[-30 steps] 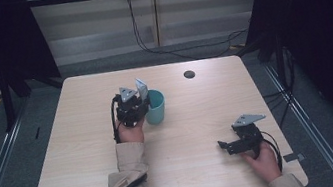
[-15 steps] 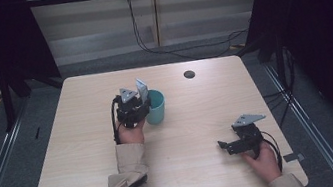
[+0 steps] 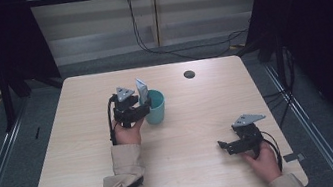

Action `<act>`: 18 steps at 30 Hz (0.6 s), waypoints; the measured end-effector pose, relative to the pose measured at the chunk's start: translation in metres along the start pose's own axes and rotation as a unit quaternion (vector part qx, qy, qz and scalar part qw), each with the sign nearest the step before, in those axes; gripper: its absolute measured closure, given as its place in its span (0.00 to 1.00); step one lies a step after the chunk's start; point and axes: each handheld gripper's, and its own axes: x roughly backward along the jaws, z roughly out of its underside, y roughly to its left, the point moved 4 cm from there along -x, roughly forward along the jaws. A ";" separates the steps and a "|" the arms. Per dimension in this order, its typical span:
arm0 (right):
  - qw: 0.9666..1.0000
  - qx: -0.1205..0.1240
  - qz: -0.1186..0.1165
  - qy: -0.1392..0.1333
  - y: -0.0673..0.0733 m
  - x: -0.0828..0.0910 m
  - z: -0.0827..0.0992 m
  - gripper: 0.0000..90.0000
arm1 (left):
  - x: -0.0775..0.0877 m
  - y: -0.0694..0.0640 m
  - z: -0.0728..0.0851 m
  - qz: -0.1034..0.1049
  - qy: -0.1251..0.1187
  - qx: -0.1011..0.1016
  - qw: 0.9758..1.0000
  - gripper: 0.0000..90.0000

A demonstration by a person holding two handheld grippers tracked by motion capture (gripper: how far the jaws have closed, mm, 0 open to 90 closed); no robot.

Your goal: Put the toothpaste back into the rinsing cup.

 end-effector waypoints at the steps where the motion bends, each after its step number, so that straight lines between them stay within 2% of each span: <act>1: 1.000 0.000 0.000 0.000 0.000 0.000 0.000 0.13 | 0.001 0.001 -0.001 0.002 0.000 0.001 1.000 0.52; 8: 1.000 0.000 0.000 0.000 0.000 0.000 0.000 0.13 | 0.009 0.003 -0.002 0.001 0.008 -0.011 1.000 0.46; 18: 1.000 0.000 0.000 0.000 0.000 0.000 0.000 0.13 | 0.021 0.010 0.000 0.006 0.020 -0.013 1.000 0.34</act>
